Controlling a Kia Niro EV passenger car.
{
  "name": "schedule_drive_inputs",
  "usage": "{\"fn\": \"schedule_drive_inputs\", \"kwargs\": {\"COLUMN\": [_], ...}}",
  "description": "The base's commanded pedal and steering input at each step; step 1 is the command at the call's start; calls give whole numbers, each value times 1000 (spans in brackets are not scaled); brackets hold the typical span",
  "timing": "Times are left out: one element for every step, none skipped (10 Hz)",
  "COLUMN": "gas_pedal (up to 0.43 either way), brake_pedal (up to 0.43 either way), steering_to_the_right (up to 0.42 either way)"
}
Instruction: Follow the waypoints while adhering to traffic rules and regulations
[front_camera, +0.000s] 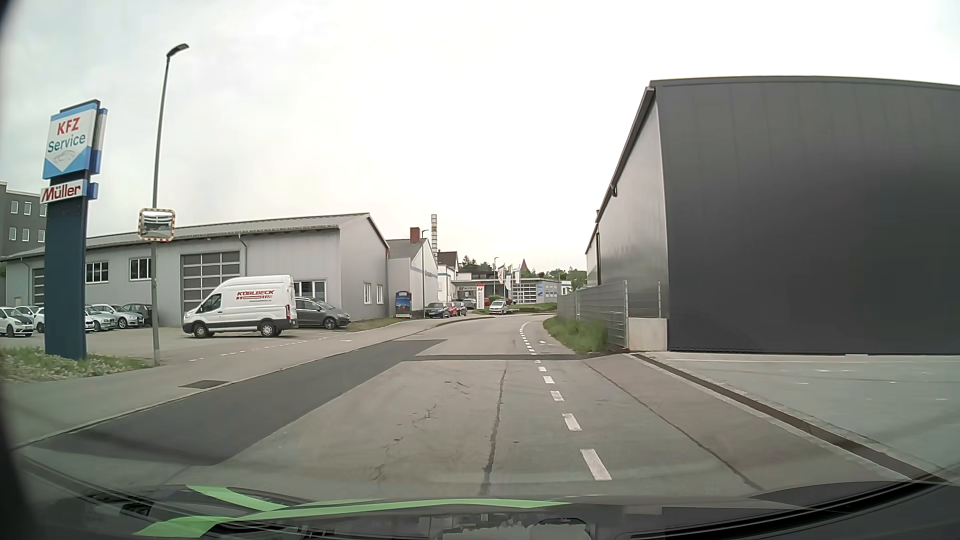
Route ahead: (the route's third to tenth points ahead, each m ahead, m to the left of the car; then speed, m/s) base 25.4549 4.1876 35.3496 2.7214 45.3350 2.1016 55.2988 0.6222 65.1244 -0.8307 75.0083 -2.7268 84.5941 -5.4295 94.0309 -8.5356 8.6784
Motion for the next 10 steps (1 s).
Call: {"fn": "schedule_drive_inputs", "kwargs": {"gas_pedal": [67, 67, 67, 67, 67, 67, 67, 67, 67, 67], "brake_pedal": [0, 0, 0, 0, 0, 0, 0, 0, 0, 0], "steering_to_the_right": [0, 0, 1, 0, 1, 0, 0, 0, -3, -6]}}
